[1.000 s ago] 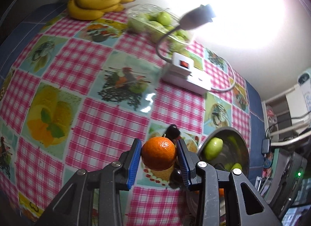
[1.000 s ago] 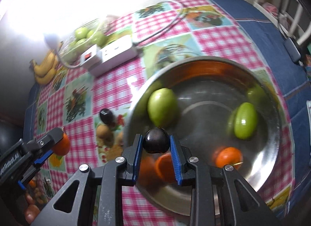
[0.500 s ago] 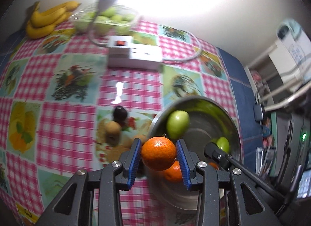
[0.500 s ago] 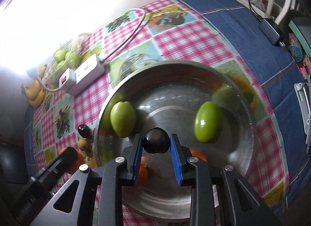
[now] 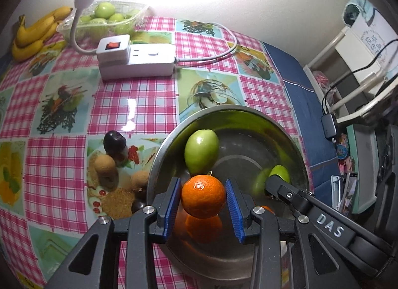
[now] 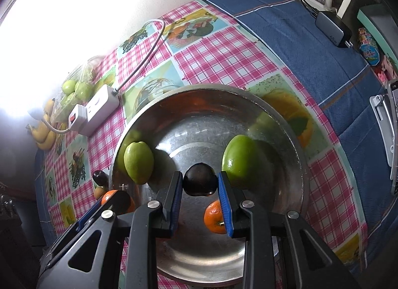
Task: Organize fruits
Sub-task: 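Carry the tangerine with the left tool while the right tool carries the plum into the bowl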
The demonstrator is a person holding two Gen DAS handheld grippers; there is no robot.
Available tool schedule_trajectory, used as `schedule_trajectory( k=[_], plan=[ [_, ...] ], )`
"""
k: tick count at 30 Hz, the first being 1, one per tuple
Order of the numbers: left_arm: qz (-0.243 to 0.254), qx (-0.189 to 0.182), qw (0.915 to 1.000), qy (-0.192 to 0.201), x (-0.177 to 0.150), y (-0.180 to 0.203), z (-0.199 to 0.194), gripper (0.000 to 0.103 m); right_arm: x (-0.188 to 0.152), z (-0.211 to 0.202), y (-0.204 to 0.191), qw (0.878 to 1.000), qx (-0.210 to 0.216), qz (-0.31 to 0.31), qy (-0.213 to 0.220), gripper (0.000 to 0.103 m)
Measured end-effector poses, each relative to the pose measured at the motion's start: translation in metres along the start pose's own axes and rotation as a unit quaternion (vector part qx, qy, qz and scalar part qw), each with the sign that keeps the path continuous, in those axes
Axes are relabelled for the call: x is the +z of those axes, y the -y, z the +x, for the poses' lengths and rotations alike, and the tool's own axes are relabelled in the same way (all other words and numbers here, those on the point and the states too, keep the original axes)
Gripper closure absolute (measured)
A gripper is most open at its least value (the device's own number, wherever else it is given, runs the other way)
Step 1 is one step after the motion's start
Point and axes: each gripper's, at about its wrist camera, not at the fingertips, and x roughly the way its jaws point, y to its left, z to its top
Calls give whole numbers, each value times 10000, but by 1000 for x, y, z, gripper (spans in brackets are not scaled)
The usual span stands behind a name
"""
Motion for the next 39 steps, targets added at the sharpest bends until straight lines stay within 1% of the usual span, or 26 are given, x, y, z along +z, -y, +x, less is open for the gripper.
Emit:
schedule_trajectory(
  k=[4, 22, 33, 39],
  plan=[
    [-69, -63, 10000, -22, 0, -2, 7, 63, -1, 4, -3, 10000, 15, -51, -54, 73],
    [-137, 126, 9993, -311, -3, -8, 30, 63, -6, 23, 2, 9994, -24, 104, -325, 72],
    [-72, 197, 9993, -313, -3, -8, 30, 62, -8, 30, -1, 9992, -126, 34, -377, 72],
    [-160, 127, 9993, -319, -2, -13, 28, 61, -7, 31, -7, 9992, -150, -61, -354, 72]
  ],
)
